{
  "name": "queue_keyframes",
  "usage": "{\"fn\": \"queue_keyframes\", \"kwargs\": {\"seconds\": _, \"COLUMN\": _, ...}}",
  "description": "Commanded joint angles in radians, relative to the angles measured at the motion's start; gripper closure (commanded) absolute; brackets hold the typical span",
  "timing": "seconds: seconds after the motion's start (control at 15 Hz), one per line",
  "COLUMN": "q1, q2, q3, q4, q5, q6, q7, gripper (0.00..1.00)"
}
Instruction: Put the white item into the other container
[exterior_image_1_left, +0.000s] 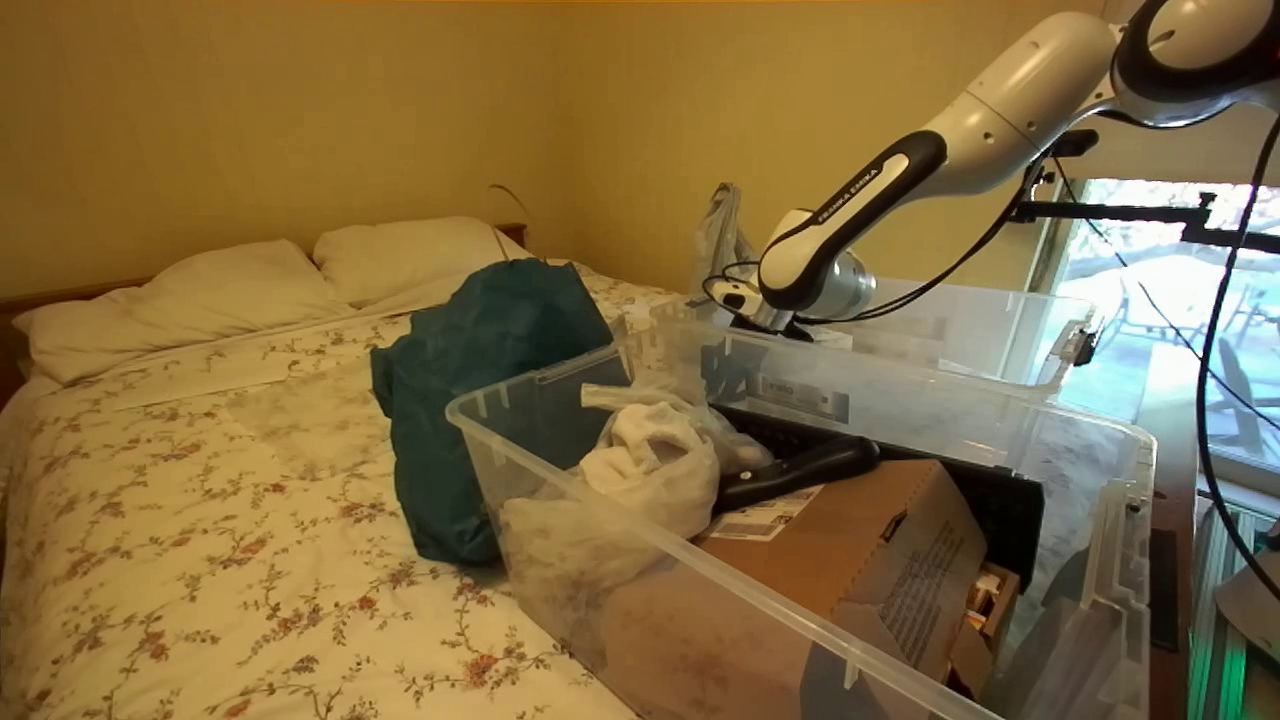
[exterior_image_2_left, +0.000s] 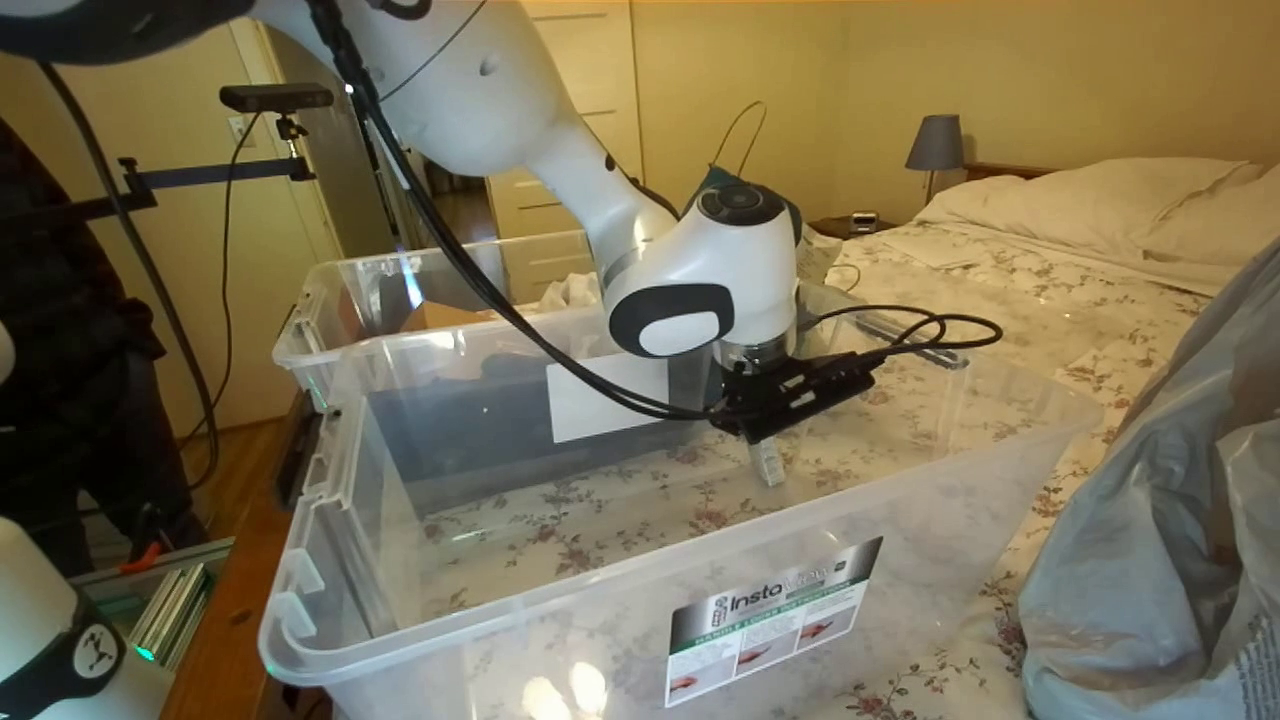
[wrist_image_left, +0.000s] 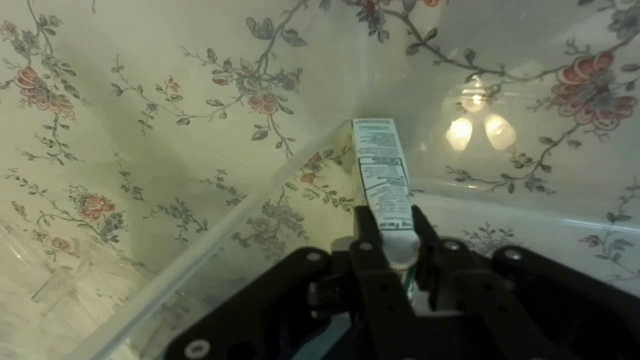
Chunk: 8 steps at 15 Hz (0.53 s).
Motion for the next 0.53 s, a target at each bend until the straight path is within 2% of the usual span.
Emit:
{"fn": "queue_keyframes", "kwargs": {"seconds": 0.0, "q1": -0.051, "q2": -0.110, "q3": 0.022, "q4": -0.053, "q5": -0.024, "q6": -0.047, "q7": 0.045, "gripper": 0.97}}
{"fn": "queue_keyframes", "kwargs": {"seconds": 0.2, "q1": -0.052, "q2": -0.278, "q3": -0.005, "q4": -0.150, "q5": -0.027, "q6": -0.078, "q7": 0.081, "gripper": 0.96}}
{"fn": "queue_keyframes", "kwargs": {"seconds": 0.47, "q1": 0.005, "q2": -0.504, "q3": -0.073, "q4": -0.264, "q5": -0.068, "q6": -0.107, "q7": 0.168, "gripper": 0.96}}
